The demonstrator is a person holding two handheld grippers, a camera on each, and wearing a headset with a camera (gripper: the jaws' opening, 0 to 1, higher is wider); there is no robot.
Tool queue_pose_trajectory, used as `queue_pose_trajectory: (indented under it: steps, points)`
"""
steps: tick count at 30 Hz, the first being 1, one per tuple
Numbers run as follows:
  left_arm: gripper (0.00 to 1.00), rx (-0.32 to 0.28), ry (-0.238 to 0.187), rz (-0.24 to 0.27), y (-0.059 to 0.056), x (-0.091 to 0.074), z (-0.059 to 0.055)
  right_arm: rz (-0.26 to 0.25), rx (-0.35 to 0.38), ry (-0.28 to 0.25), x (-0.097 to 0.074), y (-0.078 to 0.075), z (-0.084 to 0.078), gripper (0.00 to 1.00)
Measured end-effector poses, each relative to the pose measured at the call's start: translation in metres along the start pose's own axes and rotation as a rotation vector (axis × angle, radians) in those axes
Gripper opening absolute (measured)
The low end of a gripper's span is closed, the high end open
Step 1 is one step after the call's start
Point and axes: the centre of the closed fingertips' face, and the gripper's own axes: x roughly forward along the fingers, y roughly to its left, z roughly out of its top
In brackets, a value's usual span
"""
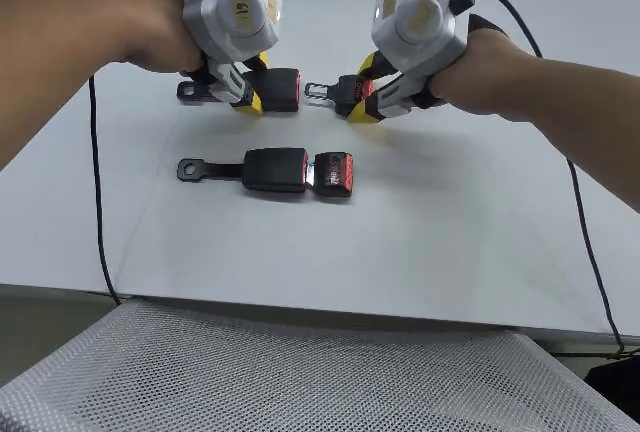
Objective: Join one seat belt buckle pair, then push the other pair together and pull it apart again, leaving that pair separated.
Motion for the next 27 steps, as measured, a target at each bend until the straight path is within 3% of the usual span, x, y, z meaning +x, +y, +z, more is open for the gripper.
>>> queue_pose_trajectory:
  steps: [7,17,27]
  points:
    - [0.32,0.001,0.0,-0.001,-0.0005,-0.0003,0.0008,0.017,0.001,0.021,0.0017,0.0022,0.0057,0.34]
    - [0.32,-0.001,-0.006,0.001,0.0003,-0.0002,-0.0006,-0.017,-0.031,0.028,-0.0004,0.0036,0.0097,0.33]
    - [0.32,0.0,0.001,0.0,-0.002,-0.0014,0.0003,-0.034,-0.063,0.017,0.0025,-0.005,0.0113,0.34]
